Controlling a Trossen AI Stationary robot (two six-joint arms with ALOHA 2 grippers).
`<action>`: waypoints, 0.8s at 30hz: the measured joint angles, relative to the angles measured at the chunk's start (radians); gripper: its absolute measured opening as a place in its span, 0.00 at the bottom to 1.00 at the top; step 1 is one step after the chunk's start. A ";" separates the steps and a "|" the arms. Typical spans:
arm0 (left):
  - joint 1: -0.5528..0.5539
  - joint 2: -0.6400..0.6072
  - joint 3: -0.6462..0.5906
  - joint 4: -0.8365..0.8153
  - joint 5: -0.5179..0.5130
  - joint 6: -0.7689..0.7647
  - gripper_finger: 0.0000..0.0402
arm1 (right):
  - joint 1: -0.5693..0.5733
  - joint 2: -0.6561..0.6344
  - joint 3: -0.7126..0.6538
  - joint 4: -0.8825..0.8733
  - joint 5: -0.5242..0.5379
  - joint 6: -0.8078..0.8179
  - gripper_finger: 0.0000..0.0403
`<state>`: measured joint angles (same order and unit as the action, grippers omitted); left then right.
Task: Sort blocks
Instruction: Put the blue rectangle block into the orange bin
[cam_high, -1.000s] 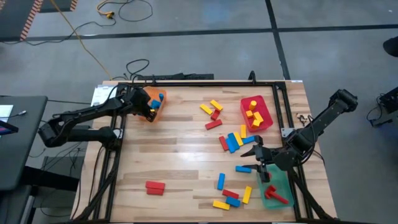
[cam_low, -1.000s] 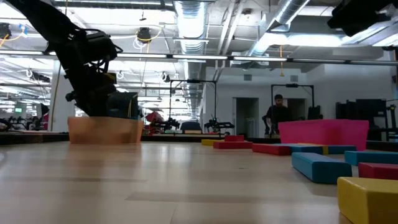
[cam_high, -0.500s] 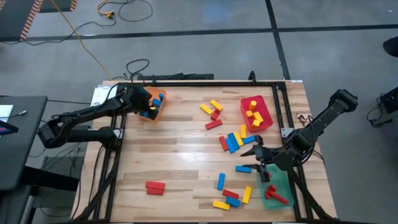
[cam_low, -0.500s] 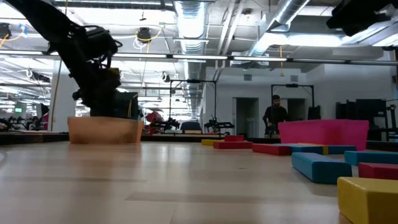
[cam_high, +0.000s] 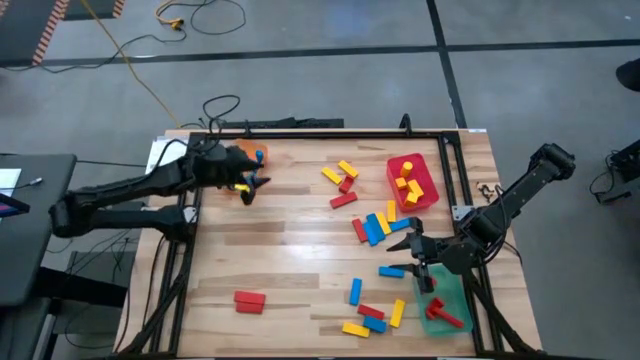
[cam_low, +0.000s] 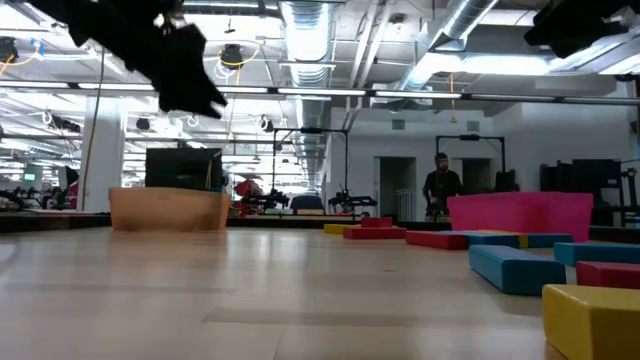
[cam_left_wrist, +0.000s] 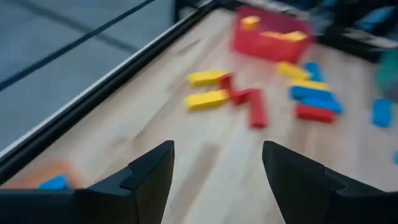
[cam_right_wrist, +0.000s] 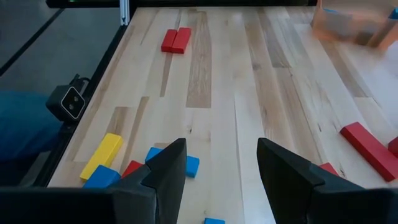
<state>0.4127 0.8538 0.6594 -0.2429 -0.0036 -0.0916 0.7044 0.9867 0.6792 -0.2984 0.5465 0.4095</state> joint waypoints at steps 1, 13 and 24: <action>-0.033 -0.002 0.000 0.018 0.000 0.000 0.60 | 0.000 0.000 0.000 0.001 0.000 0.000 0.52; -0.337 0.031 0.002 0.165 -0.005 0.043 0.60 | -0.001 0.000 0.000 0.074 0.006 -0.042 0.52; -0.512 0.195 0.000 0.251 -0.006 0.054 0.60 | -0.001 0.000 0.000 0.131 0.006 -0.086 0.52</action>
<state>-0.0996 1.0490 0.6598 0.0080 -0.0097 -0.0374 0.7035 0.9865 0.6792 -0.1679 0.5522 0.3237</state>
